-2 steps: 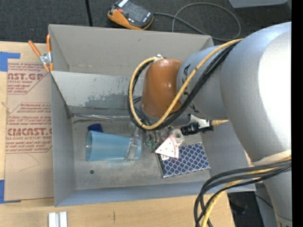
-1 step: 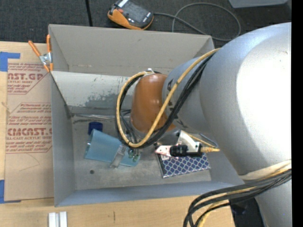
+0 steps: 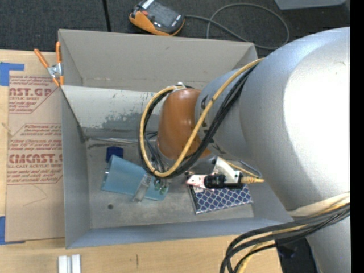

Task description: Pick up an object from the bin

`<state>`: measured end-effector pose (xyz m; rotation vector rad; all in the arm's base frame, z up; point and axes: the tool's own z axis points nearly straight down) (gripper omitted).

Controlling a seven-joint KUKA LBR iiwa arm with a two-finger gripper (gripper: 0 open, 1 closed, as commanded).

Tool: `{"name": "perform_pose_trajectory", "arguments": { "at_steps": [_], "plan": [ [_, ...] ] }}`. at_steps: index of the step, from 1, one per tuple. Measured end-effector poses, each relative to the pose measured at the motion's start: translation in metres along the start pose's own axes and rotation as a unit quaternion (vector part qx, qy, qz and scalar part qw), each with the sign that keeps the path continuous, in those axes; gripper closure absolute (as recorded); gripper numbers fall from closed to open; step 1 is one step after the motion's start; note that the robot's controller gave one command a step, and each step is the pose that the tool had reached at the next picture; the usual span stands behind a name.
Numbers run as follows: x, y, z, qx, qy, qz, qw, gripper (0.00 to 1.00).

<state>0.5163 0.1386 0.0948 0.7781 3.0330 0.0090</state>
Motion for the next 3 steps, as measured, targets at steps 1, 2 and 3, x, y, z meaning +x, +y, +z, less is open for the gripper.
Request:
{"name": "perform_pose_trajectory", "arguments": {
  "at_steps": [1,2,3],
  "plan": [
    [-0.0001,-0.0001,0.0001,0.0,0.0,0.0,1.0,1.0],
    [0.0,-0.0001,0.0001,0.0,0.0001,0.0,1.0,1.0],
    [0.0,-0.0002,0.0001,0.0,0.0001,0.0,1.0,1.0]
  ]
}}
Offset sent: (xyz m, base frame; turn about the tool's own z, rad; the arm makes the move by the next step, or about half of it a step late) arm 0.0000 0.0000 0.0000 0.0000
